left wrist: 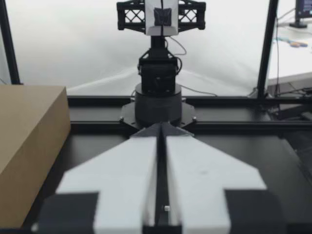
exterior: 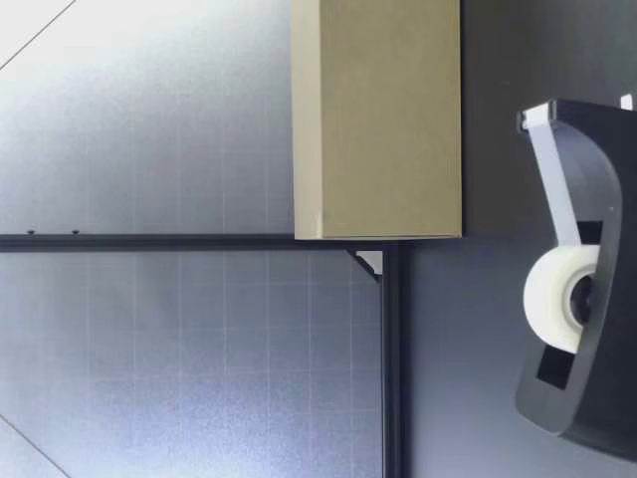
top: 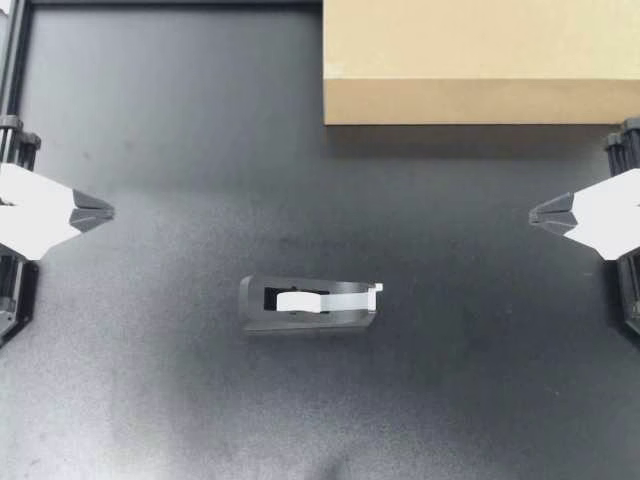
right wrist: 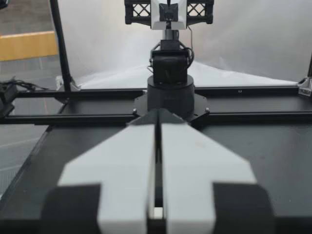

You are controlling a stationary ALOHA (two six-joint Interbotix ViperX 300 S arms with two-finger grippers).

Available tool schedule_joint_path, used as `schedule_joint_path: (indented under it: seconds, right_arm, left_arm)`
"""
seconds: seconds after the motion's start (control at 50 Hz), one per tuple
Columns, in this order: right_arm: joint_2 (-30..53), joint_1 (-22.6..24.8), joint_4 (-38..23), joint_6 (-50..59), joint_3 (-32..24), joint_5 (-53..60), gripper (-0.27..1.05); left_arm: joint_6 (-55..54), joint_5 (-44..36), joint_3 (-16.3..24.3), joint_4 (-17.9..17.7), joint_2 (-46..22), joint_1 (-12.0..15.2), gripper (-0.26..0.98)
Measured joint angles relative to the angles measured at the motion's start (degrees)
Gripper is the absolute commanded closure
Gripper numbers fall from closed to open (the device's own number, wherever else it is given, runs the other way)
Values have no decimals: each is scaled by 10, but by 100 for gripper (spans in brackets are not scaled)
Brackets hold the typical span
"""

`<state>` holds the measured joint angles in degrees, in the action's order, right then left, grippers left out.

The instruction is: Cut a small piece of tape from the tape dispenser then place it on the cardboard box's edge.

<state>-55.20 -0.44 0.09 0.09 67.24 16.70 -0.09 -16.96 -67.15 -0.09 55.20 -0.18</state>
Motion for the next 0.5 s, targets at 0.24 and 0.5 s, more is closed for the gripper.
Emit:
schedule_joint_path:
  seconds: [0.24, 0.5]
  right_arm:
    - [11, -1, 0, 2, 1, 23, 90]
    - [121, -4, 5, 4, -63, 43, 90]
  left_arm:
    - [7, -18, -5, -1, 0, -5, 84]
    - [7, -55, -35, -1, -14, -5, 84]
